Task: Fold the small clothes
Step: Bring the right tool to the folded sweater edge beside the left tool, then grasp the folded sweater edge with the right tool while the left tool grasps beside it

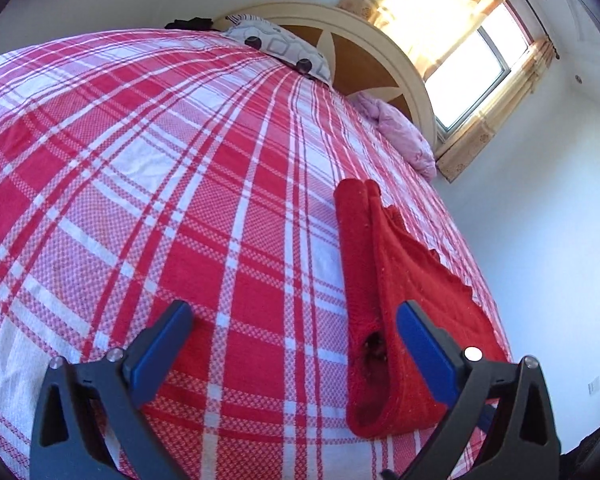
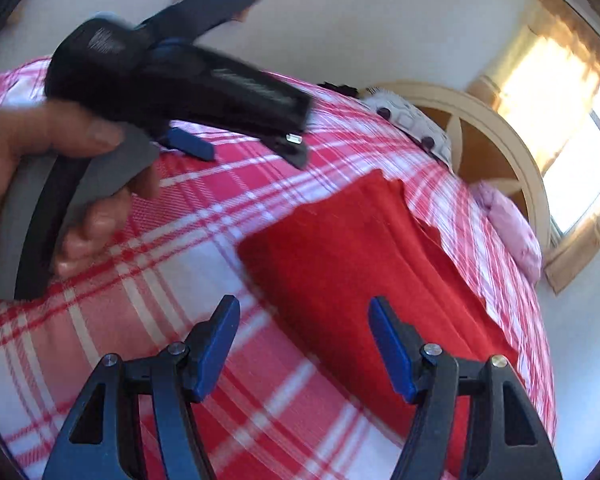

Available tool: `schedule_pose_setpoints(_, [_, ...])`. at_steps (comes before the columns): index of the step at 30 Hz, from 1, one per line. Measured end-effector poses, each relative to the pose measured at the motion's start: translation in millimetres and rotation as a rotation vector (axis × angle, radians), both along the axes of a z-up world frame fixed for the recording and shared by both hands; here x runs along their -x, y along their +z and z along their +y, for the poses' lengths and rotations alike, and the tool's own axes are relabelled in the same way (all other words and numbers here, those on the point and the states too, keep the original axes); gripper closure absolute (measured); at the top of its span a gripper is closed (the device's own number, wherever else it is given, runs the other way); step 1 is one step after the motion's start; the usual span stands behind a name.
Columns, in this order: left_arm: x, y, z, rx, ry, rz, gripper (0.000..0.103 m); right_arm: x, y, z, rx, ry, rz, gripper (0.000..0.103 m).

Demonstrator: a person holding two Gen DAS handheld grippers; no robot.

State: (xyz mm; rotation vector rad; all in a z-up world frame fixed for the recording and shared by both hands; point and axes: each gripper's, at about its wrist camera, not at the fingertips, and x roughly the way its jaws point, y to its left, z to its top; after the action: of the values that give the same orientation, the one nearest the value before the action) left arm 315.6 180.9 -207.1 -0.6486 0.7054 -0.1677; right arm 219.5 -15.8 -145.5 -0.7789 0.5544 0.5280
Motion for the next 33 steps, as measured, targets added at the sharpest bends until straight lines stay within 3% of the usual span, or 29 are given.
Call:
schedule_pose_setpoints(8, [0, -1, 6, 0.038, 0.002, -0.019, 0.000, -21, -6, 22, 0.014, -0.063, -0.018, 0.035])
schedule_pose_setpoints(9, [0, -1, 6, 0.040, 0.000, -0.018, 0.000, -26, -7, 21, 0.008, -0.075, 0.002, 0.039])
schedule_pose_setpoints(10, [0, -1, 7, 0.044, -0.003, -0.017, 0.000, -28, -8, 22, 0.001, -0.076, 0.023, 0.059])
schedule_pose_setpoints(12, [-1, 0, 8, 0.057, -0.014, -0.019, 0.000, -27, -9, 20, -0.007, -0.072, 0.030, 0.075])
schedule_pose_setpoints(19, [-55, 7, 1, 0.161, -0.193, 0.032, 0.000, -30, -10, 14, -0.051, -0.089, 0.053, 0.076])
schedule_pose_setpoints(25, [-121, 8, -25, 0.112, -0.253, 0.109, 0.000, -34, -10, 11, -0.079, -0.100, 0.063, 0.076])
schedule_pose_setpoints(29, [-145, 10, -40, 0.050, -0.324, 0.120, 0.001, -34, -11, 11, -0.085, -0.099, 0.060, 0.076])
schedule_pose_setpoints(33, [-156, 12, -47, 0.047, -0.396, 0.126, 0.016, -34, -12, 11, -0.088, -0.100, 0.057, 0.076])
